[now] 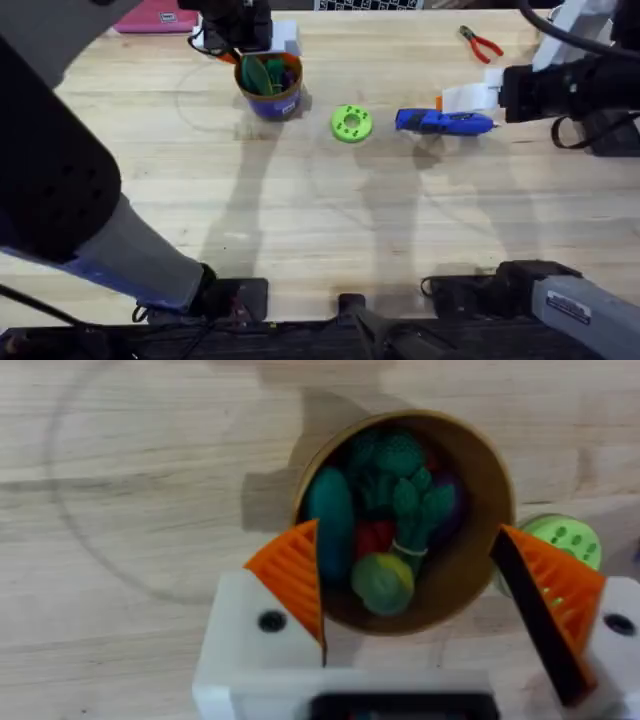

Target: Pick up the gripper from the table and insert it into the empty holder that is missing its gripper. Then pick up a screw, insert it into the mounting hole, and use the screwdriver to tighten it. Finally, clean up the table by picking up the vegetable and placing it into the bucket.

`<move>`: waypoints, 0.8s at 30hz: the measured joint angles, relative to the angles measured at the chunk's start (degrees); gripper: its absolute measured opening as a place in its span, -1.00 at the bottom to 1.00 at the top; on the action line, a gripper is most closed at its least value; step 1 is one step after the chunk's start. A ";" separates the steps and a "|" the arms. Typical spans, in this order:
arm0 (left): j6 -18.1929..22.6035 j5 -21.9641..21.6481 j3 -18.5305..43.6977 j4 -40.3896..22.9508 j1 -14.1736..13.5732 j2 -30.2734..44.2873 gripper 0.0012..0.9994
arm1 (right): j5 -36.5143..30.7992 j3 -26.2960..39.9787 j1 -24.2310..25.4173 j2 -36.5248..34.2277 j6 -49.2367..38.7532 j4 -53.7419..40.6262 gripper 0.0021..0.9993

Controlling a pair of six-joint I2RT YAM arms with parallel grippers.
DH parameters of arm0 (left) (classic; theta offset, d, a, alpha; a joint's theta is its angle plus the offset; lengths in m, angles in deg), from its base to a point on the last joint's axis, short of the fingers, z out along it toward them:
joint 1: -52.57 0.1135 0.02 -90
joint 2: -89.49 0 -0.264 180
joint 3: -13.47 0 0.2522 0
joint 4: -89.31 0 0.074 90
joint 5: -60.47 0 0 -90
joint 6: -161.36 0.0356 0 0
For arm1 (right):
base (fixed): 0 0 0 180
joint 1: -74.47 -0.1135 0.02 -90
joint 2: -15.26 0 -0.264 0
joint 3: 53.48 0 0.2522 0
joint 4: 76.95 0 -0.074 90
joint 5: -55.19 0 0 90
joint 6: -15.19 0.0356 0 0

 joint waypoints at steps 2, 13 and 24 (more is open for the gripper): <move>0.04 0.01 0.00 -0.17 0.00 -0.79 0.97 | 0.14 0.00 0.00 0.00 0.00 0.00 0.99; 1.17 -4.01 -0.88 -9.47 -4.05 -17.84 0.97 | 0.46 0.00 0.00 0.00 0.09 -0.30 0.99; -3.75 -6.54 -26.71 -9.93 -9.25 -43.00 0.97 | 0.62 0.00 0.00 0.00 0.22 -0.69 0.99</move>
